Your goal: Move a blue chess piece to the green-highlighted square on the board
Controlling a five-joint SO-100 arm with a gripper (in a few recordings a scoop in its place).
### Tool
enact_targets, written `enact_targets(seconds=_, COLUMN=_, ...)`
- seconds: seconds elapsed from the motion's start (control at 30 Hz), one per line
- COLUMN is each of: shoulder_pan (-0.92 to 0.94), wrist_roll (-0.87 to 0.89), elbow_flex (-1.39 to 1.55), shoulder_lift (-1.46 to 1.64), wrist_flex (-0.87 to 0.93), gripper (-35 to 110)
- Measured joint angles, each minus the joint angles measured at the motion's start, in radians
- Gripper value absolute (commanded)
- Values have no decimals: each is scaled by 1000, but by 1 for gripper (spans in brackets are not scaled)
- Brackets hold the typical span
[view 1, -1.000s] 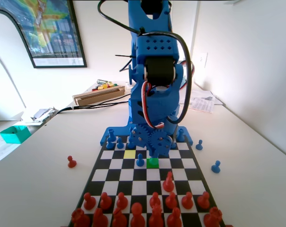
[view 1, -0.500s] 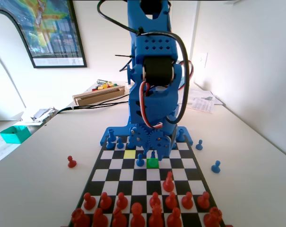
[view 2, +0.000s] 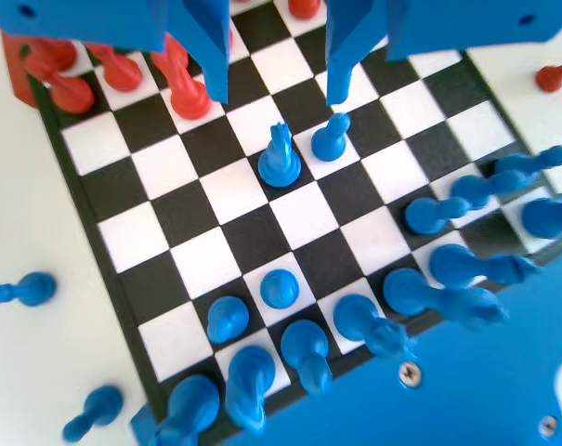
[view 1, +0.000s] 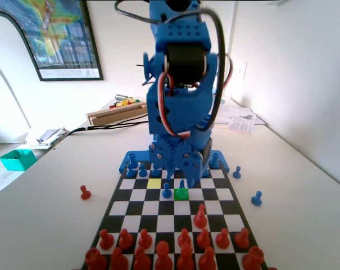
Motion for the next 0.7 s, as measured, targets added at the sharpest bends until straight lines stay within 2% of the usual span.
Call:
enact_targets(seconds=0.23, shoulder_pan=21, wrist_roll=-28, elbow_flex=-15, shoulder_lift=100, wrist_flex=72, gripper=1)
enact_targets(seconds=0.7, shoulder_pan=97, wrist_roll=-239, elbow_flex=-14, shoulder_lift=489, wrist_flex=285, gripper=1)
